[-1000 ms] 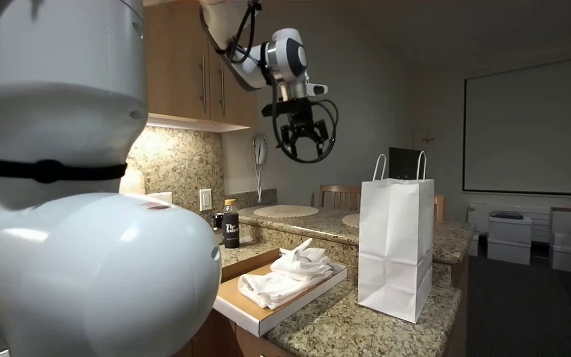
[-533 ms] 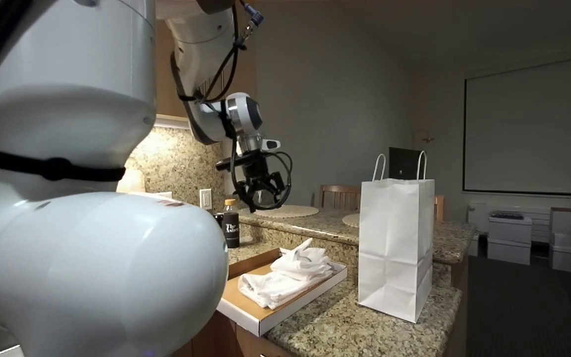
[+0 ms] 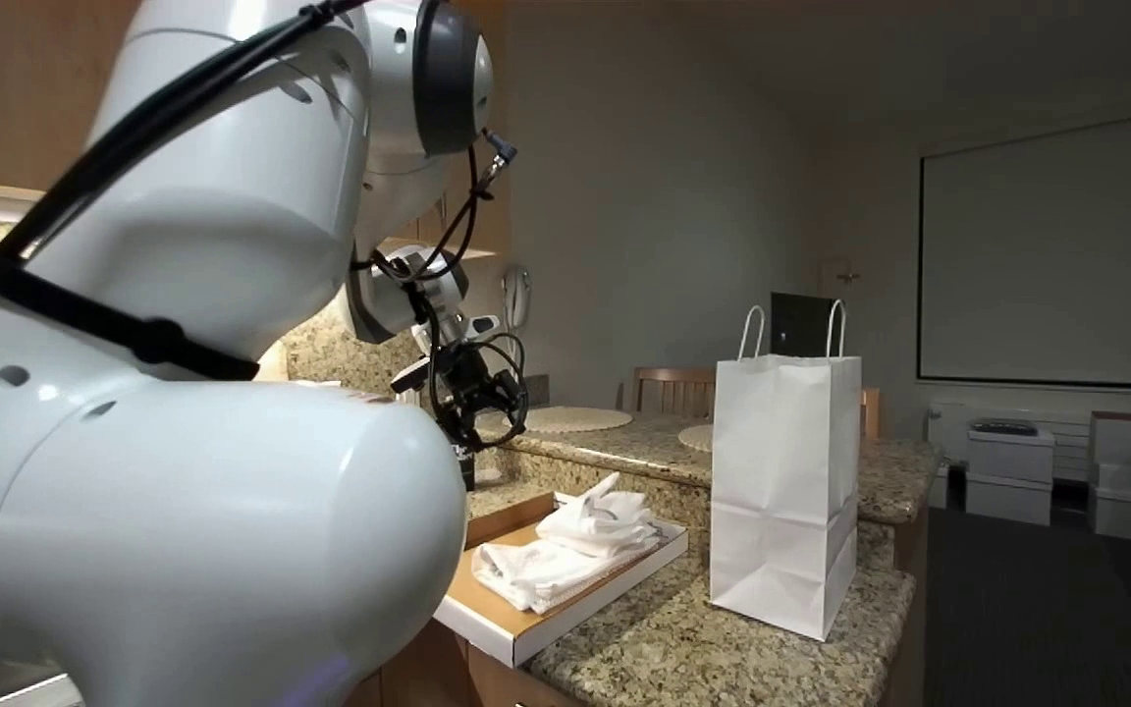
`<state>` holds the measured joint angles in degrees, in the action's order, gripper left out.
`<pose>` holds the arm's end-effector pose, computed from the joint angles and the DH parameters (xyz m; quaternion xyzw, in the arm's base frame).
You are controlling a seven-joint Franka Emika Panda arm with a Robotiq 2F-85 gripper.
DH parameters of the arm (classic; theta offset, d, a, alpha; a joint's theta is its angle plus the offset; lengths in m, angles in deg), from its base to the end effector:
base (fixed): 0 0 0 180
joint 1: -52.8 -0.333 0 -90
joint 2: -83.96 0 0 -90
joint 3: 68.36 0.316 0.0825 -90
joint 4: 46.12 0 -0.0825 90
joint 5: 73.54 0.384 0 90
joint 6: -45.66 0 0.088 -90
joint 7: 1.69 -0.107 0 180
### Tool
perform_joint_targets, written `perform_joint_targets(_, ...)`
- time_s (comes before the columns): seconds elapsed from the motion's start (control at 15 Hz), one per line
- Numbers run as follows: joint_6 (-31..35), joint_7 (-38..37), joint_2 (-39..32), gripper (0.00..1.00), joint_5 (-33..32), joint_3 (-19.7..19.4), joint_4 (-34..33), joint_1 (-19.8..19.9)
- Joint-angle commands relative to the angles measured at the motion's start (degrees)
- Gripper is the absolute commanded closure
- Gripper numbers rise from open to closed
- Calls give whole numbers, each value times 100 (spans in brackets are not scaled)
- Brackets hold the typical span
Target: Put two towels in the white bag, one at a time
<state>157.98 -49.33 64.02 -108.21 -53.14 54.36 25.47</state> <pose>0.5022 0.3920 0.3740 0.9692 0.0832 0.1180 0.1993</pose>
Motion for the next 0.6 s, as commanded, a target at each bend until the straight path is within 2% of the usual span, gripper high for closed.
perform_joint_targets(0.0, -409, -291, -829, 0, -125, -282, -1057, -272)
perform_joint_targets(0.33, -729, -478, -1419, 0, -178, -753, -1612, -518)
perform_joint_targets(0.53, -731, -562, -1636, 0, -111, -907, -1630, -520)
